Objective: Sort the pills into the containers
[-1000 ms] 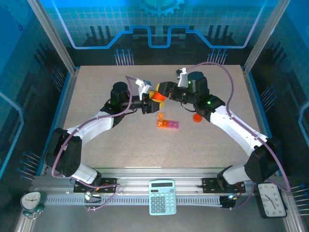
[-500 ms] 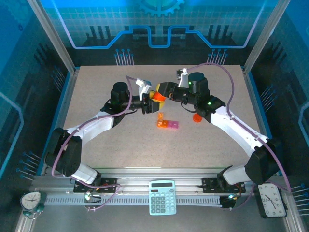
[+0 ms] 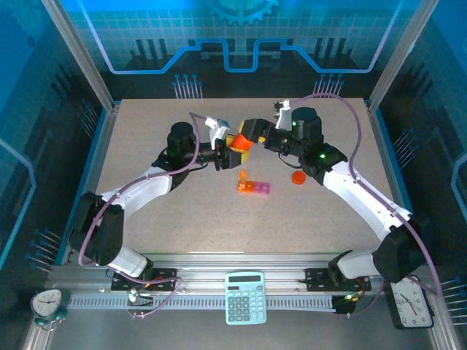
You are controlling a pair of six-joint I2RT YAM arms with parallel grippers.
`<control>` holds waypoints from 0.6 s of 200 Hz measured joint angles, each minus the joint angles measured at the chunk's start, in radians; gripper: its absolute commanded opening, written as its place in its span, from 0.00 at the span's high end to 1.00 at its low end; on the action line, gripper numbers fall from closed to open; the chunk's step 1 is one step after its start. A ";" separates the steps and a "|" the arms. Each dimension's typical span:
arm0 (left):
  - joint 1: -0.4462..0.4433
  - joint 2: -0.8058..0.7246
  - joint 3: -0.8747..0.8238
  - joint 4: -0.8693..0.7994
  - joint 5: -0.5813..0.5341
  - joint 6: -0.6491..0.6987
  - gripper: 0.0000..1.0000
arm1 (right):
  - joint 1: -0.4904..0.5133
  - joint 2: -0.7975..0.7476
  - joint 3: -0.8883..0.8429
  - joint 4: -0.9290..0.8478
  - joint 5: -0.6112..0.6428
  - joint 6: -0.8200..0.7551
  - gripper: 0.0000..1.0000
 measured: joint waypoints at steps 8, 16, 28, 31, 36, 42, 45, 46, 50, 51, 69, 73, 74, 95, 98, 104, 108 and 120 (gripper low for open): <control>0.000 0.000 0.002 0.000 0.000 0.000 0.91 | -0.016 -0.008 0.000 -0.007 -0.001 -0.001 0.13; 0.000 0.000 0.002 0.000 0.000 0.000 0.91 | -0.037 -0.021 0.000 -0.019 -0.002 -0.003 0.13; 0.000 0.000 0.002 0.000 0.000 0.000 0.91 | -0.080 -0.051 -0.001 -0.031 -0.004 -0.007 0.12; 0.000 0.000 0.002 0.000 0.000 0.000 0.91 | -0.092 -0.060 -0.002 -0.034 -0.008 -0.007 0.12; 0.000 0.000 0.003 0.000 0.000 0.000 0.91 | -0.113 -0.076 -0.003 -0.041 -0.009 -0.009 0.12; 0.000 0.000 0.003 0.000 0.000 0.000 0.91 | -0.141 -0.099 -0.008 -0.047 -0.011 -0.011 0.12; 0.000 0.000 0.003 0.000 0.000 0.000 0.91 | -0.154 -0.111 -0.011 -0.050 -0.013 -0.012 0.12; 0.000 0.000 0.004 0.000 0.000 0.000 0.91 | -0.158 -0.114 -0.012 -0.051 -0.013 -0.012 0.12; 0.000 0.000 0.004 0.000 0.000 0.000 0.91 | -0.181 -0.134 -0.018 -0.057 -0.016 -0.014 0.12; 0.000 0.000 0.004 0.000 0.000 0.000 0.91 | -0.184 -0.137 -0.019 -0.058 -0.016 -0.015 0.12; 0.000 0.000 0.005 0.002 0.000 0.000 0.91 | -0.269 -0.204 -0.045 -0.092 -0.021 -0.030 0.12; 0.000 0.000 0.005 0.003 0.000 0.000 0.91 | -0.284 -0.214 -0.050 -0.102 -0.024 -0.035 0.12; 0.000 0.000 0.005 0.003 0.000 0.000 0.91 | -0.291 -0.217 -0.051 -0.108 -0.024 -0.039 0.12; 0.000 0.000 0.005 0.003 0.000 0.001 0.91 | -0.355 -0.213 -0.058 -0.198 -0.040 -0.100 0.12; 0.000 0.000 0.005 0.003 0.000 0.001 0.91 | -0.360 -0.207 -0.058 -0.212 -0.040 -0.109 0.12; 0.000 0.000 0.005 0.003 0.000 0.001 0.91 | -0.368 -0.188 -0.058 -0.242 -0.039 -0.132 0.13; 0.000 0.000 0.005 0.003 -0.001 0.001 0.91 | -0.373 -0.171 -0.058 -0.269 -0.036 -0.153 0.13; 0.000 0.000 0.005 0.003 -0.001 0.001 0.91 | -0.376 -0.117 -0.058 -0.333 -0.021 -0.200 0.14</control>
